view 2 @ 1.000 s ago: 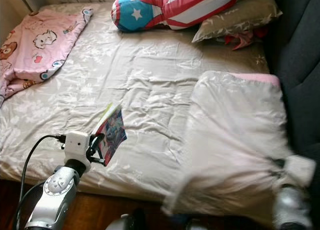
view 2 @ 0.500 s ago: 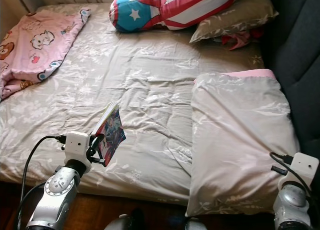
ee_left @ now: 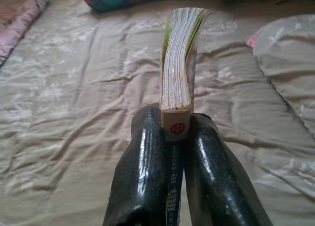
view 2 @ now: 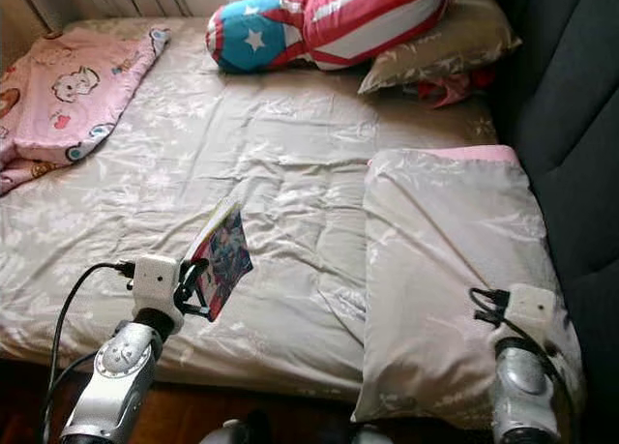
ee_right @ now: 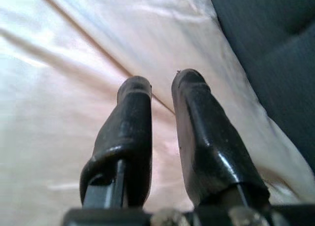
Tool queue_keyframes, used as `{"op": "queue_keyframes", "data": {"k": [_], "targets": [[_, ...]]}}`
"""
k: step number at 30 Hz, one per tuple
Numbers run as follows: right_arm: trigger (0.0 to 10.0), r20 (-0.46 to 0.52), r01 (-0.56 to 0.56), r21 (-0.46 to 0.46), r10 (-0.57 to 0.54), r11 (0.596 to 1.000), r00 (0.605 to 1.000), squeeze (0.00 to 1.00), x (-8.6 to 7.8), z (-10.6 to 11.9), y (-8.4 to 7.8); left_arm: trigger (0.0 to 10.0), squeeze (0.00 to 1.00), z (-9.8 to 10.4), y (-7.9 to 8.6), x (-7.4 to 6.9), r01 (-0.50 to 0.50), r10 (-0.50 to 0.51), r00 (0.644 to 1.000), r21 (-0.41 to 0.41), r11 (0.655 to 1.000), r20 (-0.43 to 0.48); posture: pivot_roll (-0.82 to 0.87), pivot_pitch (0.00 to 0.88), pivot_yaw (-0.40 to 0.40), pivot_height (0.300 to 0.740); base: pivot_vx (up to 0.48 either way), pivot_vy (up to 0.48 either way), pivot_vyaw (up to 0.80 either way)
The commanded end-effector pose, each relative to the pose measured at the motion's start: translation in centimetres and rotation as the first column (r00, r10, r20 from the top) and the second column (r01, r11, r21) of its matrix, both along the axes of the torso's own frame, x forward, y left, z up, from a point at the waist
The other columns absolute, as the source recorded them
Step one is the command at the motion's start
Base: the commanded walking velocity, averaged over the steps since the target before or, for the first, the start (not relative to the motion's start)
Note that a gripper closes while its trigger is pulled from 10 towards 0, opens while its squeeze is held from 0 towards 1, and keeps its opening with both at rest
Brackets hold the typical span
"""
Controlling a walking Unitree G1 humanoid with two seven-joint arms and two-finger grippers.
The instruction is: Clean up the room
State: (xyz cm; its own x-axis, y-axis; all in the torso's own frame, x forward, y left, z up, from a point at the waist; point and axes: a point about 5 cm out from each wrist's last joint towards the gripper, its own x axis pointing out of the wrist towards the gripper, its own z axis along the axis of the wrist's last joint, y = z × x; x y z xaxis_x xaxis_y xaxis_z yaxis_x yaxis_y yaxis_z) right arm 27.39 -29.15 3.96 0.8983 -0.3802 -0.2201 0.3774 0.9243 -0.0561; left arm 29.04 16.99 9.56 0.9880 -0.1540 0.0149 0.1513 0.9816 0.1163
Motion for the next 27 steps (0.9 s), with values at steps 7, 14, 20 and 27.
{"op": "queue_keyframes", "data": {"k": [7,14,20,27], "targets": [[10.0,0.165,-0.173,0.115,0.153,0.978,0.974,0.00,-0.8,-0.2,5.7,10.0,0.00,0.9,-0.6,0.4,0.006,-0.003,0.999,-0.096,0.995,0.035,-0.07,0.136,0.020,0.740,0.000,0.000,0.00],[10.0,0.247,-0.222,0.160,0.178,0.962,0.953,0.00,-0.7,0.7,8.9,10.0,0.00,1.0,-0.3,1.8,-0.107,0.066,0.994,-0.610,0.785,-0.089,-0.08,0.128,-0.002,0.740,0.000,0.000,0.00],[10.0,0.254,-0.253,0.157,0.208,0.955,0.944,0.00,-1.1,1.1,9.6,10.0,0.00,0.1,0.2,1.7,-0.151,0.082,0.988,-0.693,0.705,-0.132,-0.09,0.131,-0.021,0.740,0.000,0.000,0.00],[10.0,0.238,-0.257,0.146,0.218,0.955,0.946,0.00,-1.3,1.1,9.7,10.0,0.00,-0.4,-0.2,1.6,-0.134,0.021,0.987,-0.740,0.659,-0.160,-0.09,0.135,-0.029,0.740,0.000,0.000,0.00]]}}
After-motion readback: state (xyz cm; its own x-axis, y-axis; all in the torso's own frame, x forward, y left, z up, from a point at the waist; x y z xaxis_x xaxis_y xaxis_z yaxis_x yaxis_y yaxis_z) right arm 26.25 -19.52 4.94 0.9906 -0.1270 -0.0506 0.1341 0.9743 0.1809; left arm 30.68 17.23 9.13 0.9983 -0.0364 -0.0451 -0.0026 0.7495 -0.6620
